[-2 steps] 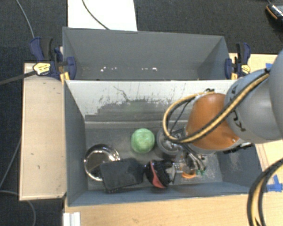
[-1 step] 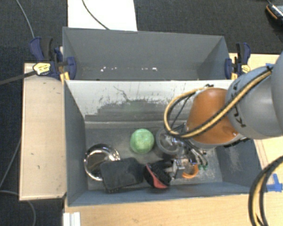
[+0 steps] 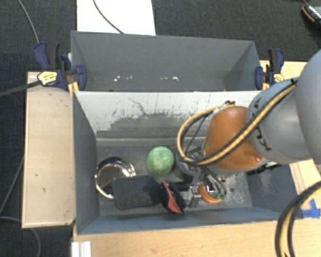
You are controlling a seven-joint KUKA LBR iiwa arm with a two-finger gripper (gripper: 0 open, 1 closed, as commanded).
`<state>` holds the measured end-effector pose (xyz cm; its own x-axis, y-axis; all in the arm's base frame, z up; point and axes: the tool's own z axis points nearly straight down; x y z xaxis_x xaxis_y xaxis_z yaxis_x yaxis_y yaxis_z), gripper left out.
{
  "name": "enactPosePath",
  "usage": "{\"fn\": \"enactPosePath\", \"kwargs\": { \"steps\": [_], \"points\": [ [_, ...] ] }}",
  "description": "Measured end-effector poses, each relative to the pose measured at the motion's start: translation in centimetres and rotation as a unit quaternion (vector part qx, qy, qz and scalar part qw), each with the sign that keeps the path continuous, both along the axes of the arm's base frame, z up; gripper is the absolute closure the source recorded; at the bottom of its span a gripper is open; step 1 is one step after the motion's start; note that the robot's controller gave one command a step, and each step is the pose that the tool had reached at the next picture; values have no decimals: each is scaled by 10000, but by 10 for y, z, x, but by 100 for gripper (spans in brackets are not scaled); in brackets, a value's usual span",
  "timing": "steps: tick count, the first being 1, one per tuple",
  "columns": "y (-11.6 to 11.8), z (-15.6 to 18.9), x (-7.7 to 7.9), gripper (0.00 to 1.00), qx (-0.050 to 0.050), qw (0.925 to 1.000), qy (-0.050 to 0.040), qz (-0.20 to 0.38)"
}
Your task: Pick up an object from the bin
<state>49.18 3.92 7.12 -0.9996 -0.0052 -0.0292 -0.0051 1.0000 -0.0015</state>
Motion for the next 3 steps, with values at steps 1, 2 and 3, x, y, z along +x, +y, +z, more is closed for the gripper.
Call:
{"fn": "enactPosePath", "kwargs": {
  "steps": [1, 2, 3],
  "points": [
    [21, 0, 2, 100, 5, 9991, -18, -420],
    [21, 0, 2, 100, 5, 9991, -18, -418],
    [24, 0, 21, 100, -44, 9926, -53, 1212]
  ]
}}
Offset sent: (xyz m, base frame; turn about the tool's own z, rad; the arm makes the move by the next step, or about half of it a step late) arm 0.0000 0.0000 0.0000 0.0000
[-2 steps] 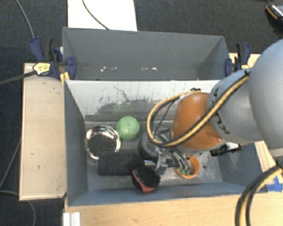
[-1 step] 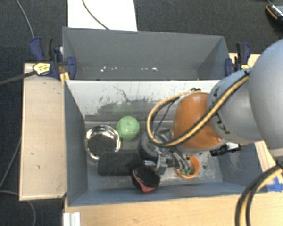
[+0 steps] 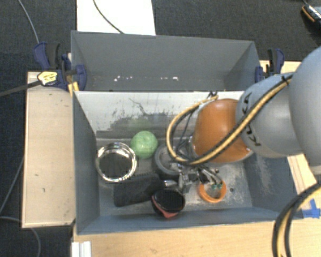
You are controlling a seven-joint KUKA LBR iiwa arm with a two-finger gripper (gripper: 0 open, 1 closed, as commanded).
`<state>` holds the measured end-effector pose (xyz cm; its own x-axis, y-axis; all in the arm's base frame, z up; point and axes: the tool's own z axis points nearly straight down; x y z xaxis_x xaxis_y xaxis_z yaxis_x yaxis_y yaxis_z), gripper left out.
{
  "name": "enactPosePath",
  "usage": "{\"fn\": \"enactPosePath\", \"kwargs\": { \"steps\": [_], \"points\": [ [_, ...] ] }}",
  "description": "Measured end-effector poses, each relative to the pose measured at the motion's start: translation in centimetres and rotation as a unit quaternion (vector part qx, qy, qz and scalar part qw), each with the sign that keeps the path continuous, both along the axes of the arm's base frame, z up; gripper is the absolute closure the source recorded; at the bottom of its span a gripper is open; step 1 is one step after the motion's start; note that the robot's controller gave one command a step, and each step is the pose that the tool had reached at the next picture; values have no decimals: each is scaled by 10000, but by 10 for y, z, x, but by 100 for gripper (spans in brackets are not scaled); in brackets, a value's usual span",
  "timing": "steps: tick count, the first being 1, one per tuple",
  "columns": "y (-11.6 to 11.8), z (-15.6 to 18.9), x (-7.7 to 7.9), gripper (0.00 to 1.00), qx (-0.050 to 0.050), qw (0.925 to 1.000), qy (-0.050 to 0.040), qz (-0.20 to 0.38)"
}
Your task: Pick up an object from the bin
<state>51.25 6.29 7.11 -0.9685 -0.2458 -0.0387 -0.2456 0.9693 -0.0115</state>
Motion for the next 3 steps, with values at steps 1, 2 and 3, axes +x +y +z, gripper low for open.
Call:
{"fn": "enactPosePath", "kwargs": {
  "steps": [1, 2, 3],
  "points": [
    [-3, 12, -18, 100, 53, 9886, 15, -1507],
    [10, 109, -2, 100, -13, 9996, 24, 292],
    [16, 26, -17, 100, 49, 9888, 20, -1492]
  ]
}}
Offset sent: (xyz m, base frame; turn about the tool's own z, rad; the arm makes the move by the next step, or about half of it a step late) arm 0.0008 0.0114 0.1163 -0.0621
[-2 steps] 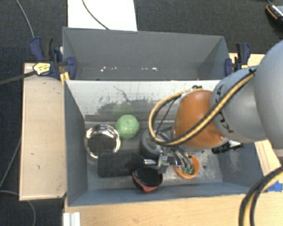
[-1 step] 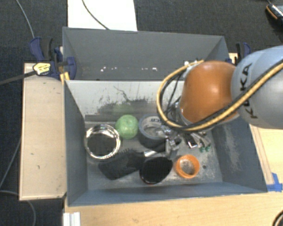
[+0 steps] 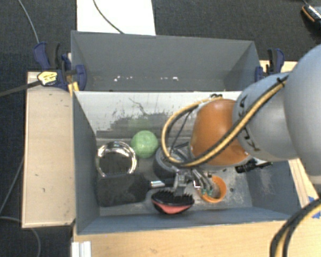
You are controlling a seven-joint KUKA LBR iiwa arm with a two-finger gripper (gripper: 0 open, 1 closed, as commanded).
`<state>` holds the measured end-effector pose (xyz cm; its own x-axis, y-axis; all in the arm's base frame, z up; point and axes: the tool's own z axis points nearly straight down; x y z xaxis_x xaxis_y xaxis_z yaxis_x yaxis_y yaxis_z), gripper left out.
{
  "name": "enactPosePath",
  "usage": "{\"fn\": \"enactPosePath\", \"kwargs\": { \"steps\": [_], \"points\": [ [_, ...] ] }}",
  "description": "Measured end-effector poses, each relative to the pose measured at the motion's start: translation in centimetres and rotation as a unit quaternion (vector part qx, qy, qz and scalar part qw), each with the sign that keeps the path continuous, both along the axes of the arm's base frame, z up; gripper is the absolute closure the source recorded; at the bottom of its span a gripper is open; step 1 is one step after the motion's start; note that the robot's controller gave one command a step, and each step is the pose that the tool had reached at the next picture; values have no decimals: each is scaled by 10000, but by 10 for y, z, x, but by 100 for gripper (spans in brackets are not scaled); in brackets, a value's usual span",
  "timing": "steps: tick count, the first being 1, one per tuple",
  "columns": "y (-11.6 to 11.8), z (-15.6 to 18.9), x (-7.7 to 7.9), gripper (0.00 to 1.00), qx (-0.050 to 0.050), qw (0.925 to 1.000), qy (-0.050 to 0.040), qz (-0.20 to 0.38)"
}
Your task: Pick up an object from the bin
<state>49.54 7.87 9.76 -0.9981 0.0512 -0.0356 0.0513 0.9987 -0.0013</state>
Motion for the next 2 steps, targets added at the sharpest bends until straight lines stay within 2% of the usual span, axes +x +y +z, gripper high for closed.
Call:
{"fn": "enactPosePath", "kwargs": {
  "steps": [1, 2],
  "points": [
    [6, 24, 17, 100, -47, 9940, -17, 1095],
    [32, -28, 19, 100, -31, 9993, -24, 370]
  ]
}}
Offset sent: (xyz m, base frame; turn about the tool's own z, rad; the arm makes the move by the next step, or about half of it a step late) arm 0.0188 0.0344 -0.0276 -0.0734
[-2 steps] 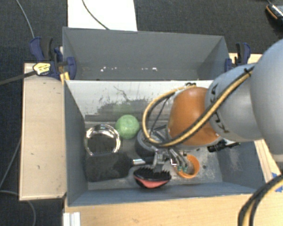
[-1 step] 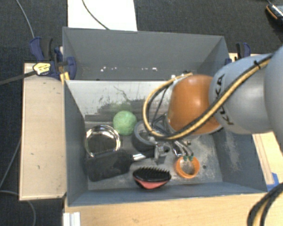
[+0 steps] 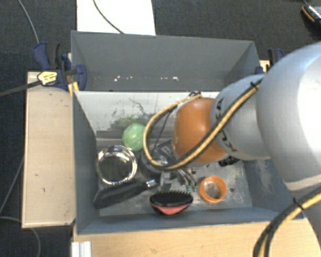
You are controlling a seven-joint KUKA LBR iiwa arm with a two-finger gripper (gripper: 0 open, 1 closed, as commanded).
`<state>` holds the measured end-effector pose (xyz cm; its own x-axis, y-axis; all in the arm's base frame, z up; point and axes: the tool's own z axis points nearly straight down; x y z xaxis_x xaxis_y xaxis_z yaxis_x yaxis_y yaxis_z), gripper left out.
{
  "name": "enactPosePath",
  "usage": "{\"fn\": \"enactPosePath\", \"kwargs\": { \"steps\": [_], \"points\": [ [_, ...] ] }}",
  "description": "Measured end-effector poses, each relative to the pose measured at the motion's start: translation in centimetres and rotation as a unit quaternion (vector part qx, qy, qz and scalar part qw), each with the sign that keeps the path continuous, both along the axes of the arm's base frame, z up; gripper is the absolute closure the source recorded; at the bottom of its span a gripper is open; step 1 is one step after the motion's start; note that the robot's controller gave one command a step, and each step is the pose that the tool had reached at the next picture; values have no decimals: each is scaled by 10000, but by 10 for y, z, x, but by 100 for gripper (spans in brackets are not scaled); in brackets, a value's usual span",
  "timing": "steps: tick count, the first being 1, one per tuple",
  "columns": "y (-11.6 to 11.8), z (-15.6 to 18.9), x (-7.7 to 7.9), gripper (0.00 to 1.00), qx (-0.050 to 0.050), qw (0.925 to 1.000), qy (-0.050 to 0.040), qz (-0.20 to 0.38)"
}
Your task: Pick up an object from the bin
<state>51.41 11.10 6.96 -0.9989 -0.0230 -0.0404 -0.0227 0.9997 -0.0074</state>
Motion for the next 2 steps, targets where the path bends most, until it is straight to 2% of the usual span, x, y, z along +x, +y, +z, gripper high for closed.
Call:
{"fn": "enactPosePath", "kwargs": {
  "steps": [1, 2],
  "points": [
    [0, 0, 0, 100, 0, 10000, 0, 3],
    [0, 16, 0, 100, -8, 10000, 52, -27]
  ]
}}
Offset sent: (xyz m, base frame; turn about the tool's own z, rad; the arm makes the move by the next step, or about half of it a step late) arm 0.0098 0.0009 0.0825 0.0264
